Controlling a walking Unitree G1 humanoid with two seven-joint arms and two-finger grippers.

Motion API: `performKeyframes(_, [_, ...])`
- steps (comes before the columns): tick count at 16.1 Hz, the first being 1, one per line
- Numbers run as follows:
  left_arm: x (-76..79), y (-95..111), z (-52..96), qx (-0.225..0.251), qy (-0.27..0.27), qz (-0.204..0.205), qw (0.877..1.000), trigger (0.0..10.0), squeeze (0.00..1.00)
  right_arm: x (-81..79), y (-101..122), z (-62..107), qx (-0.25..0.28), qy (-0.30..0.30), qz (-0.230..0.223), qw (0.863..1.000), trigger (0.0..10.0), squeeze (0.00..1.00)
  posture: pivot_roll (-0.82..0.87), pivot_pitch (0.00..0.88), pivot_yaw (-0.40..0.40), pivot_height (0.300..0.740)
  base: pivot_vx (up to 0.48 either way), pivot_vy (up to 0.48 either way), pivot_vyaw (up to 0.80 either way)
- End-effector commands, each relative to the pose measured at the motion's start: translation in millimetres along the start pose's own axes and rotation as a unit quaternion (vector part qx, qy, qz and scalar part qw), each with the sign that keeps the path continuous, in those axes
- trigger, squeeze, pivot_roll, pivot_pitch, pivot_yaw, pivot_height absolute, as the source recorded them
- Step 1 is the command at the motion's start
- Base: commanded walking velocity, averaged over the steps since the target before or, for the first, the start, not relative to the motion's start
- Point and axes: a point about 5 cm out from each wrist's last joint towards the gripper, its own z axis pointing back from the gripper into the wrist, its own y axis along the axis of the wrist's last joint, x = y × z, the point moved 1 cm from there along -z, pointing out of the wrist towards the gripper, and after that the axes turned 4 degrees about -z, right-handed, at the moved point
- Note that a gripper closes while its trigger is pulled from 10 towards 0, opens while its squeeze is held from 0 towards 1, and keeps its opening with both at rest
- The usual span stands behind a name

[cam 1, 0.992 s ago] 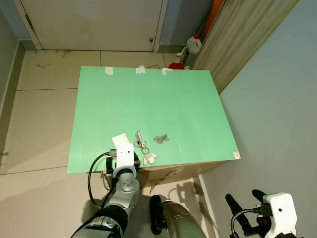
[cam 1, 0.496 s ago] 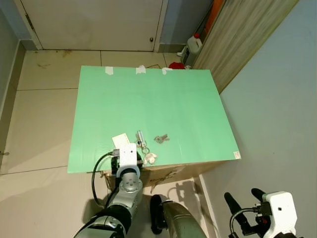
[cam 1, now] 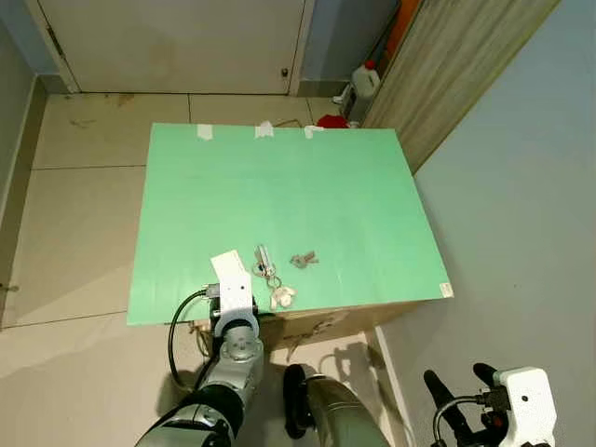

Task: Hang keys on a hook

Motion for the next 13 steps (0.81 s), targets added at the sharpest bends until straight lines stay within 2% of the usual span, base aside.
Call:
performKeyframes(1, [7.4, -5, 3.0, -0.012, -0.023, -0.002, 1.000, 0.0, 0.00, 9.2, -5, 4.7, -0.013, -0.016, 0.007, 1.000, 10.0, 0.00, -0.39, 0.257, -0.180, 0.740, 0.000, 0.000, 0.00])
performKeyframes(6, [6.8, 0, 0.5, -0.006, -0.026, -0.005, 1.000, 0.0, 0.00, 13.0, -8, 7.6, -0.013, -0.015, 0.006, 1.000, 10.0, 0.00, -0.39, 0.260, -0.179, 0.740, 0.000, 0.000, 0.00])
performKeyframes(13, [7.7, -3, 1.7, -0.009, -0.032, -0.004, 0.999, 0.0, 0.00, 16.2, -21, 9.9, -0.020, -0.014, 0.003, 1.000, 10.0, 0.00, -0.38, 0.264, -0.175, 0.740, 0.000, 0.000, 0.00])
